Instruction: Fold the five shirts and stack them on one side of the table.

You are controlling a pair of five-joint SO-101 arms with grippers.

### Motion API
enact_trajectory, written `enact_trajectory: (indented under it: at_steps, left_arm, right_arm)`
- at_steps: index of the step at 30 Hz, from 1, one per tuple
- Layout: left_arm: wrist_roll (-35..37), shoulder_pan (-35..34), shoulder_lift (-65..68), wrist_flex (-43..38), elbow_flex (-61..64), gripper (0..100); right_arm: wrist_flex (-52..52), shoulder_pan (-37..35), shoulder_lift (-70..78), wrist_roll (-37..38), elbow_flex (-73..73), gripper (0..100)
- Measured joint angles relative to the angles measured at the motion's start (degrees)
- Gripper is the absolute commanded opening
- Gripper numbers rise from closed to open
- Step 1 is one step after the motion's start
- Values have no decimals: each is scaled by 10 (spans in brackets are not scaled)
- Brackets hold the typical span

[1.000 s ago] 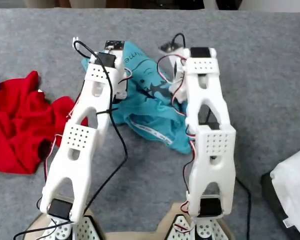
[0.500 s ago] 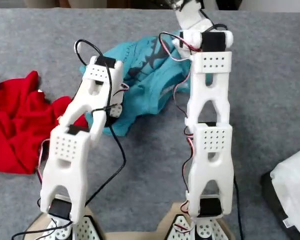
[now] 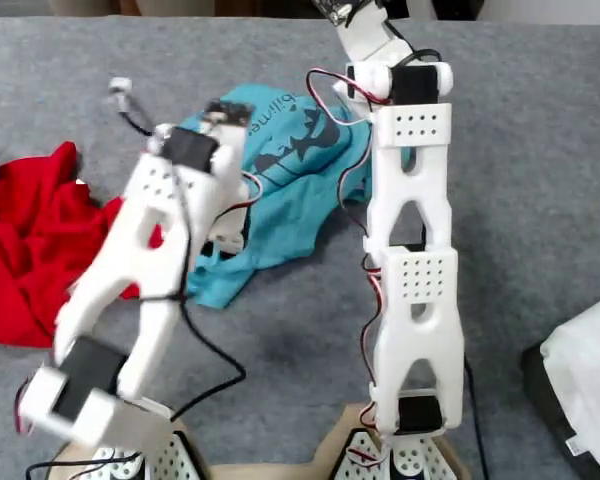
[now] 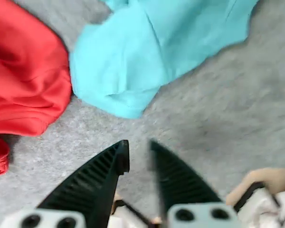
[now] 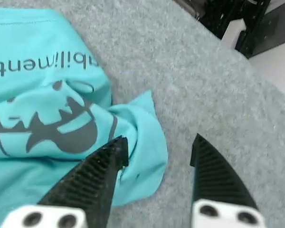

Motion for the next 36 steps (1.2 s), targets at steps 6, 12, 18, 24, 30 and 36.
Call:
enact_trajectory:
  at_steps: [6, 12, 18, 24, 30, 36]
  left_arm:
    - [82, -51, -91, -11, -24, 284]
    - [167, -134, -39, -223, -29, 274]
    - [178, -152, 144, -427, -27, 254]
    - [180, -194, 295, -443, -96, 253]
    - [182, -193, 459, -447, -174, 171]
    - [160, -189, 553, -361, -320, 19]
  right_arm:
    - [62, -3, -27, 33, 0, 228]
    - [121, -74, -45, 15, 13, 228]
    - [122, -107, -45, -55, 109, 228]
    - [118, -105, -40, -62, 214, 224]
    - [90, -105, 26, -62, 229, 224]
    - [86, -105, 86, -62, 229, 111]
